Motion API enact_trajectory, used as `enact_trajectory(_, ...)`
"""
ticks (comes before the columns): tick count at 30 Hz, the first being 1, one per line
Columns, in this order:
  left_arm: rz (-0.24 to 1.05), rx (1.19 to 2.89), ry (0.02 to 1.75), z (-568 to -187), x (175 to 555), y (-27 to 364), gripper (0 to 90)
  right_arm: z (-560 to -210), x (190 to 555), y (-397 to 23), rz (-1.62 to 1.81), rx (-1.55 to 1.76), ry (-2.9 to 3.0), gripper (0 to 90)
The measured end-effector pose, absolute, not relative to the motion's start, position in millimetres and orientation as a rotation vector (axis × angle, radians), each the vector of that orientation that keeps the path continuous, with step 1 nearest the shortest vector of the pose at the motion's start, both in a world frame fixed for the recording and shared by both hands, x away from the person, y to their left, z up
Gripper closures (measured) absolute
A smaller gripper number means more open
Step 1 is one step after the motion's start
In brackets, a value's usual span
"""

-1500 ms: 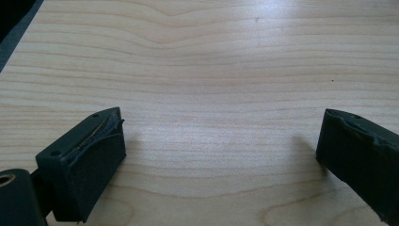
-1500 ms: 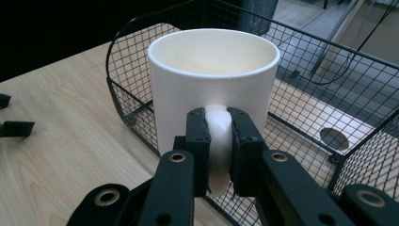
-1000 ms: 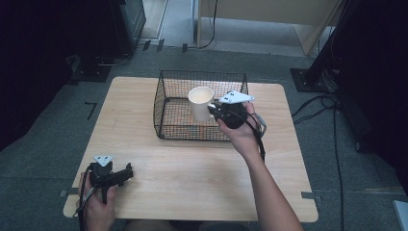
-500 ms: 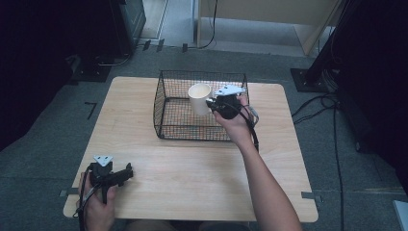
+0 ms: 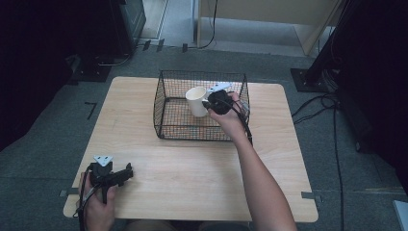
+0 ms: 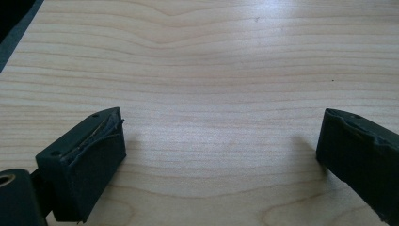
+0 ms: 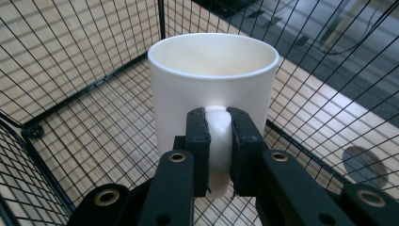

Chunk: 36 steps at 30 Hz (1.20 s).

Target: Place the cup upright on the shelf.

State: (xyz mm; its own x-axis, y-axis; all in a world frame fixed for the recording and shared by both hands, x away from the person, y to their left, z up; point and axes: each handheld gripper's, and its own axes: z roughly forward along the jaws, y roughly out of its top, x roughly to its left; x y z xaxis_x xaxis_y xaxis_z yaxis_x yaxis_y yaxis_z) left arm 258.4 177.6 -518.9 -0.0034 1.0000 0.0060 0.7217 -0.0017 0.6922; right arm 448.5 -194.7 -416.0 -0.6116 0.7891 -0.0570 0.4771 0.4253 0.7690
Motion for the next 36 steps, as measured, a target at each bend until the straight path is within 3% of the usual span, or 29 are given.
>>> enact_trajectory(24,0.718,1.779,1.773,-519,258,177,1.9,-426,445,-203,0.776,1.181,2.426,79.3)
enact_trajectory(27,0.718,1.78,1.773,-519,258,178,1.9,-425,443,-207,0.776,1.19,2.41,73.7)
enact_trajectory(31,0.718,1.78,1.773,-519,258,178,1.9,-422,441,-210,0.806,1.199,2.399,73.0)
enact_trajectory(33,0.718,1.78,1.773,-519,258,178,1.9,-417,438,-212,0.833,1.207,2.381,66.9)
enact_trajectory(35,0.718,1.78,1.773,-519,258,178,1.8,-411,433,-213,0.878,1.205,2.367,55.2)
enact_trajectory(36,0.717,1.78,1.773,-519,258,178,1.8,-411,433,-213,0.878,1.205,2.367,55.2)
